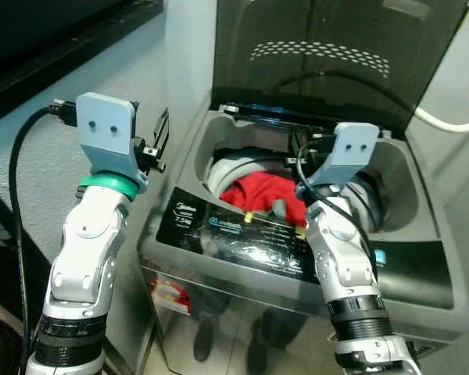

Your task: Clothes washing

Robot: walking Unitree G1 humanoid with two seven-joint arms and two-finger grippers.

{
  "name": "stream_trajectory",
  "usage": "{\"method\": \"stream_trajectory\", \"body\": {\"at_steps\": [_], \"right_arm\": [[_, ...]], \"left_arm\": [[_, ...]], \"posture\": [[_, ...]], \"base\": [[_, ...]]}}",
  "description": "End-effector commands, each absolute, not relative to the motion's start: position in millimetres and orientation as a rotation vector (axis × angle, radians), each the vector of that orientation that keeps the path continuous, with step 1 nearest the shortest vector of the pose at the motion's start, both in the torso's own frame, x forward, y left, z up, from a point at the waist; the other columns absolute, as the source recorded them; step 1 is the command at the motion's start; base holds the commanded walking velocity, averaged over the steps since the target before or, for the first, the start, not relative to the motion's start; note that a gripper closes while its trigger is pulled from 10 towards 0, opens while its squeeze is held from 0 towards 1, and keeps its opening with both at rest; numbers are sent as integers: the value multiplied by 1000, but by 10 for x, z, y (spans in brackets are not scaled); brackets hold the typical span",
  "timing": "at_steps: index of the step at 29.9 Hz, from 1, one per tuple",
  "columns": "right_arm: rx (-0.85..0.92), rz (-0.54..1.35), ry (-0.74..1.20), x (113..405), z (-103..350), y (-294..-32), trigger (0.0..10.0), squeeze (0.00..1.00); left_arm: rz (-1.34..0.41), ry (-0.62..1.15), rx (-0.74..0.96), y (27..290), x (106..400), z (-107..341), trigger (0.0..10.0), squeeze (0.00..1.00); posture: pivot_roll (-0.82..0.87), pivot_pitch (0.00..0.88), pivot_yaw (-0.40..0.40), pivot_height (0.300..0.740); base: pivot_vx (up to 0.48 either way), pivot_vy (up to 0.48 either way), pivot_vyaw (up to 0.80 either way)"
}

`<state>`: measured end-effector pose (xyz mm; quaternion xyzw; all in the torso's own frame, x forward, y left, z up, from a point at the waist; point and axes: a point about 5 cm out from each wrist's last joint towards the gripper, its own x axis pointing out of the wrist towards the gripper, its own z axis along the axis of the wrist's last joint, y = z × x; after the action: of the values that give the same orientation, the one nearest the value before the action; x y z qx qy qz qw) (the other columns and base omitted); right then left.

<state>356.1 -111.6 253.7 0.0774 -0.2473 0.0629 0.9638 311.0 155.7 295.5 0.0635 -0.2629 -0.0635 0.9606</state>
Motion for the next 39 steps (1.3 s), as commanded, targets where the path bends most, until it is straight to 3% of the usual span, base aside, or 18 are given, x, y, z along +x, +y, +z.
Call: {"method": "stream_trajectory", "body": {"at_steps": [1, 33, 39], "right_arm": [[152, 124, -506, 3565, 2544, -1116, 10000, 0], [172, 79, -507, 3568, 2530, -1183, 10000, 0], [180, 85, -501, 3576, 2524, -1164, 10000, 0]], "left_arm": [[-127, -526, 128, 1546, 3120, 2925, 10000, 0], [-140, -522, 133, 1533, 3144, 2913, 10000, 0], [-143, -516, 134, 1532, 3149, 2897, 10000, 0]], "posture": [[145, 58, -13, 740], [141, 61, 0, 740], [142, 60, 0, 740]], "base": [[0, 0, 794], [0, 0, 670], [0, 0, 0]]}}
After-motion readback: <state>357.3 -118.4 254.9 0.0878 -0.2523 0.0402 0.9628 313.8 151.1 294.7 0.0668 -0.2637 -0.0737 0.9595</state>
